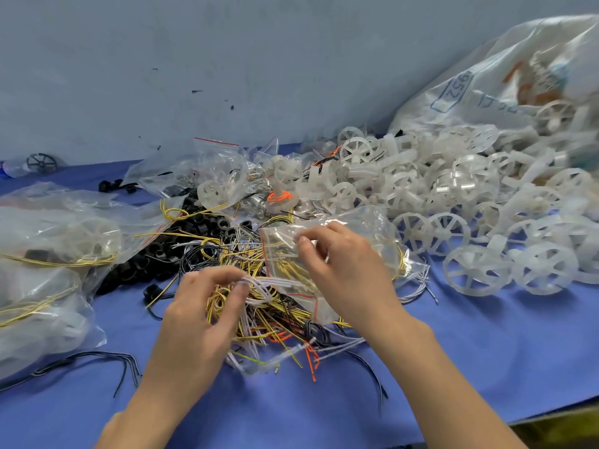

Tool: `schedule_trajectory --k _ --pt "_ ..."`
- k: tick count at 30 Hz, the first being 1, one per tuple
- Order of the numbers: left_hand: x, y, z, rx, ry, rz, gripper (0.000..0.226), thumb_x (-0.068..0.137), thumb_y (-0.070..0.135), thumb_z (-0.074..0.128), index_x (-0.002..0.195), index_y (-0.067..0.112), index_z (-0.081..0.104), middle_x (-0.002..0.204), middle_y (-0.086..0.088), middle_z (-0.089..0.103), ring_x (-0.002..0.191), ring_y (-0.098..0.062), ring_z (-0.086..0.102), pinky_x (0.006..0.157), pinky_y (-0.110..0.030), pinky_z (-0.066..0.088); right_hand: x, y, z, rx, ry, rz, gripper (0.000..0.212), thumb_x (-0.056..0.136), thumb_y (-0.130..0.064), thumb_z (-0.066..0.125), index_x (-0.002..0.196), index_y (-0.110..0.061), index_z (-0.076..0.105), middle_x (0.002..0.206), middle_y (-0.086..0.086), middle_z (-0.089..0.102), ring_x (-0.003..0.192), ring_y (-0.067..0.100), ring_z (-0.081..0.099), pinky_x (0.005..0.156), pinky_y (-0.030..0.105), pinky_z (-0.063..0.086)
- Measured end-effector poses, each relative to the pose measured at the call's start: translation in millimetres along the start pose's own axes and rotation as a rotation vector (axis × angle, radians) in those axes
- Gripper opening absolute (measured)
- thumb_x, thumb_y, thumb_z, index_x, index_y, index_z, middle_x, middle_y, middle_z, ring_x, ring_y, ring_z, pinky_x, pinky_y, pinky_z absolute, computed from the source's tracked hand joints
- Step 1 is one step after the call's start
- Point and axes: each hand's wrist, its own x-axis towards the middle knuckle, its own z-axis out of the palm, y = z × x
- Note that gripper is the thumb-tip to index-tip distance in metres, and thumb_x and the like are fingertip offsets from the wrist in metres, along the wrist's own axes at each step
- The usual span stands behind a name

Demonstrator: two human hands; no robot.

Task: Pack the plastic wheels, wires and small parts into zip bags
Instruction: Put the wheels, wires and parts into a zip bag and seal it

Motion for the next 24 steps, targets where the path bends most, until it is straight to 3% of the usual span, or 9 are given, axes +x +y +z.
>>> schedule_trajectory --k 2,7,11,15,20,24 --pt "2.5 6.1 1.5 -0.139 0.093 -0.058 0.003 0.095 0.037 0.057 0.097 0.038 0.058 0.096 0.019 0.067 0.09 0.003 0.061 0.067 -0.004 0.041 0.0 1.4 0.1 -0.005 -0.019 -0.001 0.024 0.099 -0.039 0.048 0.105 -0.031 0.07 0.083 -0.013 0.049 0.079 0.015 0.056 0.068 0.033 0.045" --pt "21.3 9.7 -1.9 -0.519 0.335 -0.209 0.005 0.097 0.037 0.057 0.099 0.032 0.058 0.095 0.002 0.074 0.092 -0.013 0.07 0.08 -0.022 0.055 0.3 3.4 -2.3 0.04 -0.01 -0.002 0.024 0.099 -0.037 0.049 0.102 -0.029 0.071 0.08 -0.013 0.052 0.074 0.01 0.052 0.067 0.033 0.044" --pt "37.7 5.3 -1.3 -0.756 0.47 -0.477 0.006 0.1 0.028 0.053 0.102 0.023 0.055 0.09 0.006 0.075 0.077 -0.006 0.07 0.065 -0.019 0.057 0.4 2.6 -2.9 0.045 -0.01 0.002 0.024 0.099 -0.037 0.049 0.102 -0.029 0.071 0.088 -0.011 0.059 0.078 0.012 0.056 0.07 0.036 0.048" --pt "50.7 7.7 -4.3 -0.836 0.252 -0.585 0.01 0.094 0.03 0.059 0.1 0.023 0.063 0.077 0.007 0.07 0.065 -0.006 0.063 0.055 -0.019 0.054 0.1 3.6 -2.3 0.084 0.028 0.025 0.023 0.098 -0.035 0.051 0.1 -0.027 0.073 0.092 -0.009 0.064 0.082 0.013 0.059 0.074 0.039 0.05" --pt "56.2 26.1 -13.1 -0.463 -0.364 -0.326 0.02 0.092 0.019 0.063 0.101 0.032 0.076 0.075 -0.005 0.068 0.05 -0.01 0.049 0.043 -0.019 0.04 0.2 2.2 -5.0 0.157 0.087 0.036 0.02 0.097 -0.034 0.056 0.1 -0.028 0.074 0.093 -0.012 0.066 0.081 0.006 0.059 0.073 0.036 0.05" --pt "59.5 37.2 0.2 -0.36 -0.489 -0.352 0.022 0.095 0.013 0.06 0.101 0.028 0.074 0.082 -0.003 0.073 0.05 -0.009 0.052 0.046 -0.02 0.044 -1.5 0.5 -8.3 0.159 0.103 0.016 0.018 0.096 -0.034 0.058 0.1 -0.027 0.074 0.09 -0.011 0.065 0.075 0.008 0.058 0.069 0.037 0.049"
